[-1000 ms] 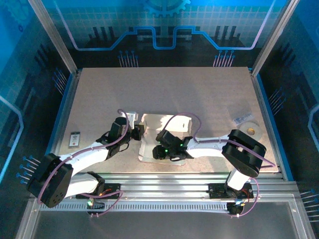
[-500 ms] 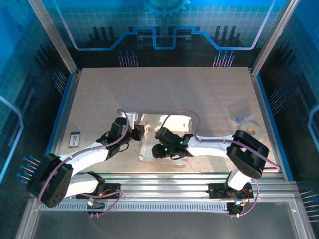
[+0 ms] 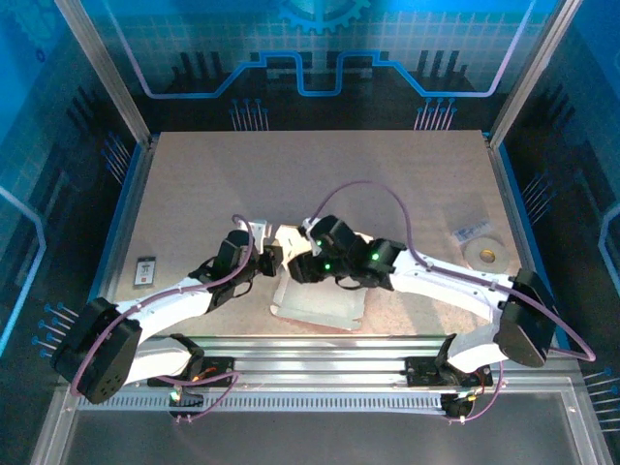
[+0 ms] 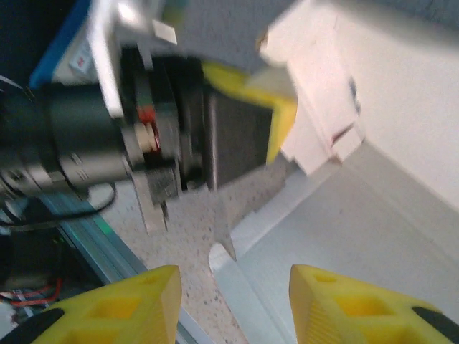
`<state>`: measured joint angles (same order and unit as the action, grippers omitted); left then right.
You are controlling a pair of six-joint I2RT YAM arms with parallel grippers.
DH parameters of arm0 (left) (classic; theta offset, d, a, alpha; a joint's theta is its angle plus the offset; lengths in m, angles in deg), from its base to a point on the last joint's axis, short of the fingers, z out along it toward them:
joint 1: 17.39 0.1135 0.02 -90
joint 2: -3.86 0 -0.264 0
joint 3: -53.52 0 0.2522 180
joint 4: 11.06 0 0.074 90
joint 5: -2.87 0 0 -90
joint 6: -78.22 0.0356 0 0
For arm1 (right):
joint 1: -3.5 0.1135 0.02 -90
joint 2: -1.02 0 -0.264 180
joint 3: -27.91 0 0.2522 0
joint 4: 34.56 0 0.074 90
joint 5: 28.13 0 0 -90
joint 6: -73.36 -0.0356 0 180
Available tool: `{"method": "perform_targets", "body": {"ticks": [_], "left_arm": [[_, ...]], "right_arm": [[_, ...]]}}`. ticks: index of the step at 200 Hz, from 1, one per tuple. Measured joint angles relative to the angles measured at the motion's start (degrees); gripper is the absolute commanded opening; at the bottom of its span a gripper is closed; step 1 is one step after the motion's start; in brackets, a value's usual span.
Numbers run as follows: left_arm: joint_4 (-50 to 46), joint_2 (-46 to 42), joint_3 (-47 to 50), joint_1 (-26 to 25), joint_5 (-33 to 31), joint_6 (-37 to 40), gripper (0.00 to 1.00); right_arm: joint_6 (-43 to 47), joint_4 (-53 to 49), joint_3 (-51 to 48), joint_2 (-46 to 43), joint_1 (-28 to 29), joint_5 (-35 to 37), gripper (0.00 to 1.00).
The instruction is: Fold the paper box
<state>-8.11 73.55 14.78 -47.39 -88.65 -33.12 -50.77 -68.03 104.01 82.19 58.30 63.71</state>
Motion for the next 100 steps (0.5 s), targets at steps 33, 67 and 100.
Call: {"method": "perform_targets", "body": {"ticks": [33, 67, 100], "left_arm": [[-2.1, 0.0, -1.1, -1.9, -2.3, 0.3, 0.14], [-5.4, 0.0, -3.0, -4.6, -5.6, 0.5, 0.14], [-7.5, 0.1, -4.3, -6.7, -8.7, 0.7, 0.14]], "right_arm": [[3.4, -2.2, 4.9, -0.7, -6.7, -1.7, 0.41], [6.8, -3.7, 8.7, 0.9, -14.3, -5.5, 0.39], [9.7, -3.7, 11.1, 5.5, -18.9, -9.3, 0.39]]}}
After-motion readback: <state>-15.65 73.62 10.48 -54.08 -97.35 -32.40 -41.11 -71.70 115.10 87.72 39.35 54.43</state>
